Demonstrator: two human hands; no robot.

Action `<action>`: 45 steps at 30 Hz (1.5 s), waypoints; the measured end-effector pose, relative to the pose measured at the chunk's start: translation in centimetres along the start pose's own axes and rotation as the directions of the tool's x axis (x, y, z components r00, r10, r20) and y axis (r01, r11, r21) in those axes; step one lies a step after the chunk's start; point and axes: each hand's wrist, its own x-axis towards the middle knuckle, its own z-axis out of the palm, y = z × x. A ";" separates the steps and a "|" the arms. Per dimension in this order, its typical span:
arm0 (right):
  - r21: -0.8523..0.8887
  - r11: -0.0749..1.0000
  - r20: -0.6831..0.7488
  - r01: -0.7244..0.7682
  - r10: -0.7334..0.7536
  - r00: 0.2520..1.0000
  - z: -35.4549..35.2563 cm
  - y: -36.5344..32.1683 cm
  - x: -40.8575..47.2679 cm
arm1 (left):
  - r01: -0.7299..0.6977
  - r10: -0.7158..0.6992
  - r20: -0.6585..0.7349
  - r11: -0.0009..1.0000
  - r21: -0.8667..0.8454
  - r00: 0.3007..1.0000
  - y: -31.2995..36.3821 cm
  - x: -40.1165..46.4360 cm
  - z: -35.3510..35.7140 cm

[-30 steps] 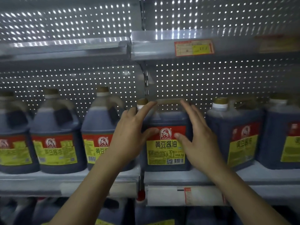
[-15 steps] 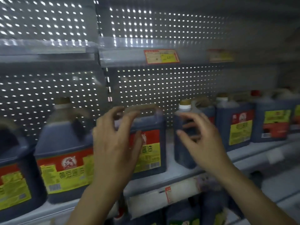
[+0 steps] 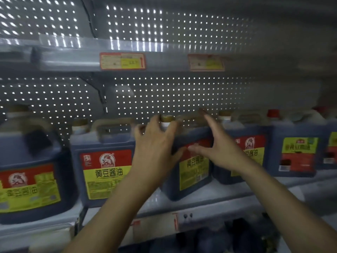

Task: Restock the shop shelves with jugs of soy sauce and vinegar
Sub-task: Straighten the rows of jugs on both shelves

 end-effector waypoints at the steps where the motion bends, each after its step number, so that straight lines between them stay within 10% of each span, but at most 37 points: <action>1: 0.018 1.000 -0.029 0.002 -0.001 1.000 0.2 0.4 -0.2 | -0.006 0.006 -0.002 1.000 -0.002 1.000 -0.2 -0.2 0.0; 9: -0.198 0.961 -0.247 0.192 -0.239 0.939 3.6 -1.6 -3.0 | 0.107 -0.115 0.083 0.990 0.096 0.990 -2.9 -1.3 -2.6; 24: 0.251 0.948 -0.045 0.197 -0.192 0.980 2.5 1.3 -1.5 | -0.007 0.009 -0.013 0.991 0.137 1.000 -4.4 -2.3 -0.8; 31: 0.052 0.981 -0.040 0.187 -0.185 0.982 1.1 0.4 -3.5 | -0.076 0.060 -0.195 0.994 -0.075 0.979 -3.5 -2.8 -1.6; 38: -0.250 0.967 -0.434 0.047 -0.155 0.887 -8.0 4.9 -5.1 | -0.211 0.164 -0.144 0.875 -0.436 0.976 6.2 -0.1 0.7; 45: -0.113 0.993 -0.154 0.038 -0.056 0.987 -11.9 10.8 -2.1 | -0.098 0.103 0.025 0.984 -0.150 0.994 12.4 7.0 6.4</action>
